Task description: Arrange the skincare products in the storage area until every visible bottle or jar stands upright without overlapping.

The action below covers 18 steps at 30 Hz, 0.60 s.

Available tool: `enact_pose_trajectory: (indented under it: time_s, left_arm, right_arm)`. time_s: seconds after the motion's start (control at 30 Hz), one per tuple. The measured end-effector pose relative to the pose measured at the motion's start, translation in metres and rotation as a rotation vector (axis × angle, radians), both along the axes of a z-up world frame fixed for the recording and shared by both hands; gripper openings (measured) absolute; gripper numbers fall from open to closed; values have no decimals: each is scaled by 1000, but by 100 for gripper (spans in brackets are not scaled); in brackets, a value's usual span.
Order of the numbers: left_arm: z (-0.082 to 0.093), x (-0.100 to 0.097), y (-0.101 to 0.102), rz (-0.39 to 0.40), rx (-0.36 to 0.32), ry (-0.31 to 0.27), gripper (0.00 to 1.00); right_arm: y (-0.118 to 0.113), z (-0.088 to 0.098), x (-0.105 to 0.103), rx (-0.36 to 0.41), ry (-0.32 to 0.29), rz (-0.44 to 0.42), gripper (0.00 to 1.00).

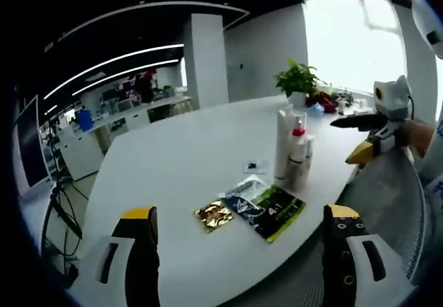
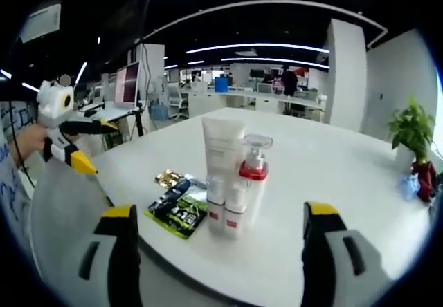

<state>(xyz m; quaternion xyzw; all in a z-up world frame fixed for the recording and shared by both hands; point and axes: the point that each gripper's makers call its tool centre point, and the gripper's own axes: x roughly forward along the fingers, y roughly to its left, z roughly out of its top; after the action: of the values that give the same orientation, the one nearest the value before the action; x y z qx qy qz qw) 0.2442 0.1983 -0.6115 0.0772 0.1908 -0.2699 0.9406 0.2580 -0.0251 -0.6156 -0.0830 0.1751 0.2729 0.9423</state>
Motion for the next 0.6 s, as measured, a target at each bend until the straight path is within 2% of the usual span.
enact_pose_trajectory:
  time_s: [0.37,0.6]
  left_arm:
    - [-2,-1,-2,-26,5,20,97]
    - [-2,4,-1,-28,-21,30,97]
  right_arm:
    - [2,-2,-2,-12,10,5,100]
    - [2,-2,-1,-4,26,5,100]
